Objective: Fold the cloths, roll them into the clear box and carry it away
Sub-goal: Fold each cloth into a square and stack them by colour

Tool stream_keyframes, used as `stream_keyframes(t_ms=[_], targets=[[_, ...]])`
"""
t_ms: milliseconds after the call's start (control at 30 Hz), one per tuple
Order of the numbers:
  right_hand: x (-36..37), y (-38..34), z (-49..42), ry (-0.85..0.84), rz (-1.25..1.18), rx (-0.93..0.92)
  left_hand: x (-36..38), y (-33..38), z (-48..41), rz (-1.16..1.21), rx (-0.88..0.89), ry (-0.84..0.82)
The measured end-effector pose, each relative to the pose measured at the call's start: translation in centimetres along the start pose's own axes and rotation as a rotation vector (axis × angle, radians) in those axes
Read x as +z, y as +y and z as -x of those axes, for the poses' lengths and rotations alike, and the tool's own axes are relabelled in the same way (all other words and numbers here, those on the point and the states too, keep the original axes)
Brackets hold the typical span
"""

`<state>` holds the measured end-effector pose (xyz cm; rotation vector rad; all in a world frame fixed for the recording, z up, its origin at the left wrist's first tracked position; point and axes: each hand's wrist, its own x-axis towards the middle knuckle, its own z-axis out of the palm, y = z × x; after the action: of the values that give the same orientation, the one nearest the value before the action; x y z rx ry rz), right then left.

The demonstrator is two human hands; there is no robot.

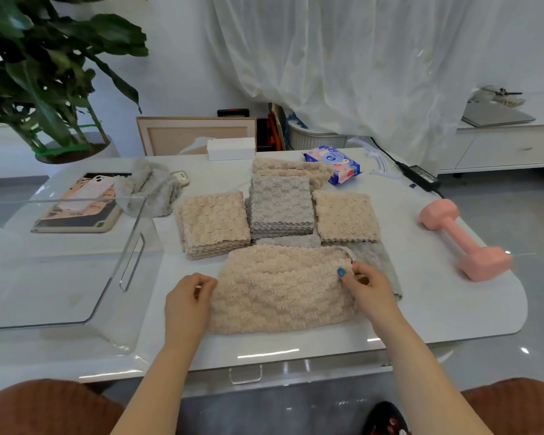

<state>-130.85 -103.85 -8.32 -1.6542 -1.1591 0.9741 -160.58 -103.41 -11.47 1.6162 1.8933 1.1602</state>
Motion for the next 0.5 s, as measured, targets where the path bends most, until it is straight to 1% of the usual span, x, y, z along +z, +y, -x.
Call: stream_keyframes(t_ms=[67, 133, 167, 200, 233, 300, 367, 433, 500], targets=[[-0.2, -0.1, -0.1, 0.039, -0.095, -0.015, -0.4, 0.3, -0.1, 0.124, 0.025, 0.030], [-0.9, -0.4, -0.6, 0.053, -0.319, -0.001, -0.7, 1.1, -1.1, 0.324, -0.031, -0.004], [-1.1, -0.6, -1.0, 0.058, -0.444, 0.023, -0.8, 1.7, -1.9, 0.401, -0.059, -0.030], [-1.3, -0.9, -1.4, 0.070, -0.516, 0.048, -0.7, 2.3, -2.8, 0.448, -0.083, -0.054], [-1.4, -1.0, -1.8, 0.082, -0.517, 0.068, -0.3, 2.8, -3.8, 0.456, -0.105, -0.071], [-0.9, -1.3, -2.7, 0.064, -0.320, 0.114, 1.3, 2.8, -5.8, 0.364, -0.142, -0.109], [-0.2, -0.5, -3.3, 0.027, -0.134, 0.177, 3.3, 1.9, -6.8, 0.207, -0.170, -0.173], [0.0, 0.5, -4.0, 0.014, -0.070, 0.205, 5.1, 0.9, -7.2, 0.125, -0.187, -0.265], [0.1, 0.9, -4.6, -0.005, -0.028, 0.180, 5.7, 0.2, -7.3, 0.127, -0.202, -0.317]])
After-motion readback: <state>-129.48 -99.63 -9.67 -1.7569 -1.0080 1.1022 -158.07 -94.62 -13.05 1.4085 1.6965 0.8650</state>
